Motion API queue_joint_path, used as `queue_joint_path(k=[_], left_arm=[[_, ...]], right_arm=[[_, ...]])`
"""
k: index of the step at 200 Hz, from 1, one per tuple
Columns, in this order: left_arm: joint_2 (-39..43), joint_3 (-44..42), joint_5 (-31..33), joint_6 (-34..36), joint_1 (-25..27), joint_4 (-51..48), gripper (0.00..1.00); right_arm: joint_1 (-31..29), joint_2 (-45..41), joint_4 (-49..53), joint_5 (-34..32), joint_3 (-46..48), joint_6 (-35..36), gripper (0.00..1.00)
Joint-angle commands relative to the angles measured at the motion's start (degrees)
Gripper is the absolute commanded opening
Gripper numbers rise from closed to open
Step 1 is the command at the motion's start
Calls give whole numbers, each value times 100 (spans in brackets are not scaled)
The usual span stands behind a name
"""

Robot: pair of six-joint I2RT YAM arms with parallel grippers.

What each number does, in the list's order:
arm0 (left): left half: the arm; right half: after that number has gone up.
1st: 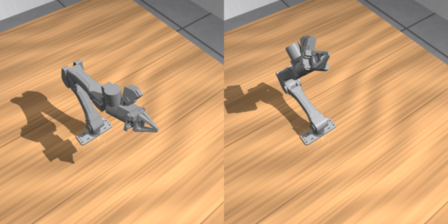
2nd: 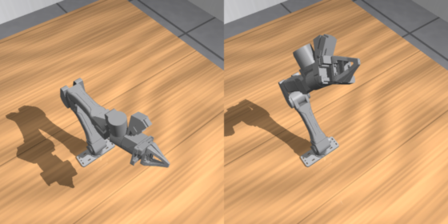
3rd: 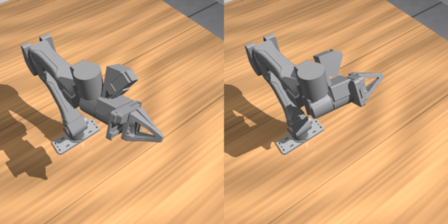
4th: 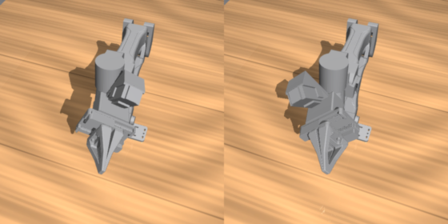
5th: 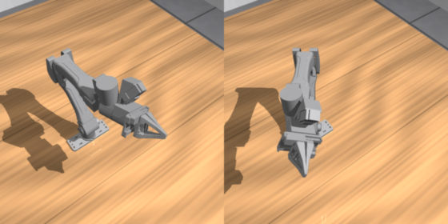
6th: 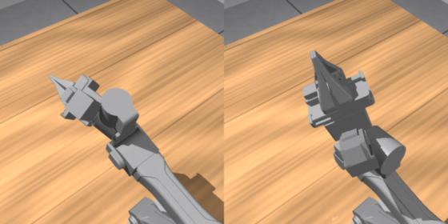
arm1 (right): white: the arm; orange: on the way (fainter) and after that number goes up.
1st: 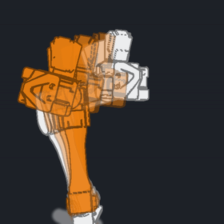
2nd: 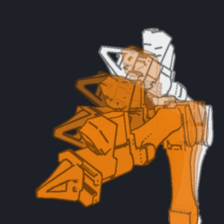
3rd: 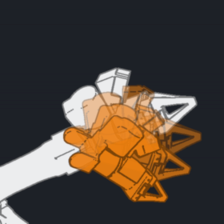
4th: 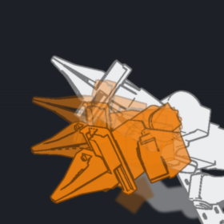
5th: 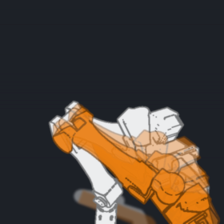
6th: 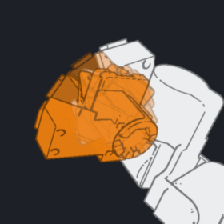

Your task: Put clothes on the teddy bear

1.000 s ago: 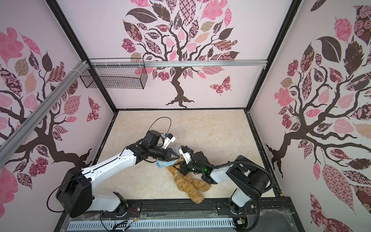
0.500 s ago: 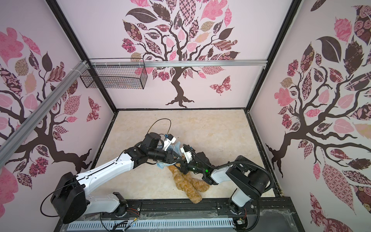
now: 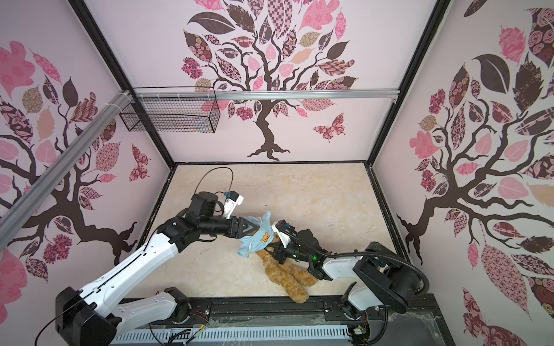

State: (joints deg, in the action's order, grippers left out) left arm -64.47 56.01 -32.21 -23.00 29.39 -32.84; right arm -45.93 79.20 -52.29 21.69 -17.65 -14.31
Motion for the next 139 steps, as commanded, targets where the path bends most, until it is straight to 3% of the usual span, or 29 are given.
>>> queue_joint_path(k=[1,40,59,139], left_arm=[[-39,413,-172,609,-261,-944,57],[-385,765,-776,1107,-274,-1439,31],[-443,802,-818,1205,-250,-1483,25],[-919,893,-526,1336,299,-1362,29]], right_arm=[[27,-503,775,-138,-268,840,27],[28,-947,1274,-163,-393,1561,24],[26,-1045,1319,-70,-442,1701,24],[9,-1100,1159,344,-581,1645,23]])
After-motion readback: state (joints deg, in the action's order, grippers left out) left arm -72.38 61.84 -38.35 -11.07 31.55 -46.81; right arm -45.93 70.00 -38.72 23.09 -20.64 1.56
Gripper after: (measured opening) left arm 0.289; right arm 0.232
